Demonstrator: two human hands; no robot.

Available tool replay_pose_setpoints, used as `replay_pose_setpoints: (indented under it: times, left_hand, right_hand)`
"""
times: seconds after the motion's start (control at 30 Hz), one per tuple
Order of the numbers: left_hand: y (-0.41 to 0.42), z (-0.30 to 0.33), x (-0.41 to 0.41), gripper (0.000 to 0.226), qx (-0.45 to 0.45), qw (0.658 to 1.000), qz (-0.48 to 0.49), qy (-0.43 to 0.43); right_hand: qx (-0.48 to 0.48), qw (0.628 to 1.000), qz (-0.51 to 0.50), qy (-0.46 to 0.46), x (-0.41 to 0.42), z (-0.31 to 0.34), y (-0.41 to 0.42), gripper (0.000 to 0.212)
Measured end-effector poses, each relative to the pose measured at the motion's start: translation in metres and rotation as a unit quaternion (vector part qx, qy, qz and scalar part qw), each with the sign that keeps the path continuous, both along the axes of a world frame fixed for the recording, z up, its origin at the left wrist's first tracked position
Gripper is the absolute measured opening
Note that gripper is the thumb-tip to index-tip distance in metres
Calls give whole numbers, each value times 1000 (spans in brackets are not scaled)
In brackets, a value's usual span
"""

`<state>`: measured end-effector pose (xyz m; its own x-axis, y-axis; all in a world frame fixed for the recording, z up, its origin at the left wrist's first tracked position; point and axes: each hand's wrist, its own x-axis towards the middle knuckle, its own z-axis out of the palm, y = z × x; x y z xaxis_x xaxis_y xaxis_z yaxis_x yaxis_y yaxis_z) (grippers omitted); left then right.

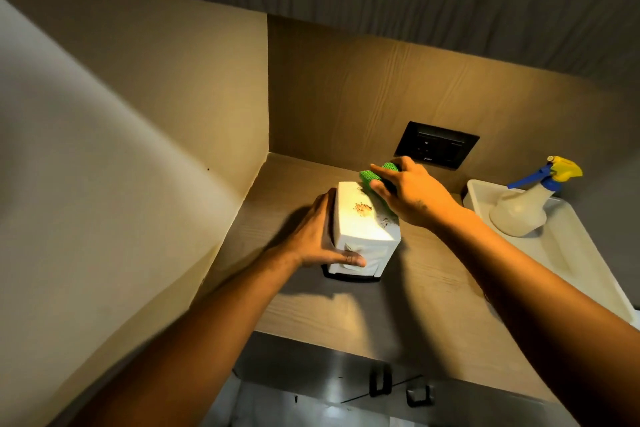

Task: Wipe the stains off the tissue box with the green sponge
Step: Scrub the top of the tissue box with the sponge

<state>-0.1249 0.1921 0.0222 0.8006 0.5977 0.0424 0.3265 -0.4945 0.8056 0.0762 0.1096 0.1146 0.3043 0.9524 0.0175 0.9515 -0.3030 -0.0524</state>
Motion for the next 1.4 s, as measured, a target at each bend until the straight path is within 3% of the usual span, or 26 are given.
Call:
replay_pose_setpoints:
  times: [0.17, 0.27, 0.4, 0.5, 0.6, 0.73, 0.87, 1.0, 1.2, 1.4]
  left_hand:
    - [0, 0, -1, 136, 4, 1000, -5, -12]
    - [-2, -1, 1, 136, -10, 1000, -5, -21]
    - [-2, 1, 0, 140, 13, 1000, -1, -15]
    - [-3, -2, -2, 133, 3, 1000, -9, -25]
    - [-2, -5, -1, 131, 7, 999, -5, -36]
    - [-2, -1, 1, 136, -4, 999, 2, -39]
    - [-5, 1, 1, 134, -3, 999, -4, -34]
    - [-7, 0, 2, 130, 10, 999, 7, -32]
    - [-16, -1, 7, 140, -24, 998, 39, -30]
    - [-19, -1, 9, 135, 34, 999, 38, -3]
  right_hand:
    - [50, 986, 117, -105, -18, -3, -6, 60]
    - [62, 988, 116, -78, -7, -5, -22, 69]
    - [22, 999, 45, -5, -12, -2, 11, 56]
    - [44, 993, 108, -5, -25, -2, 6, 54]
    - [62, 985, 160, 10, -14, -2, -27, 65]
    - [47, 994, 81, 50, -3, 0, -13, 59]
    - [57, 993, 107, 14, -23, -3, 3, 51]
    - [77, 982, 171, 11, -19, -4, -32, 63]
    - [63, 993, 99, 21, -13, 2, -11, 49]
    - [91, 975, 201, -9, -31, -6, -41, 54]
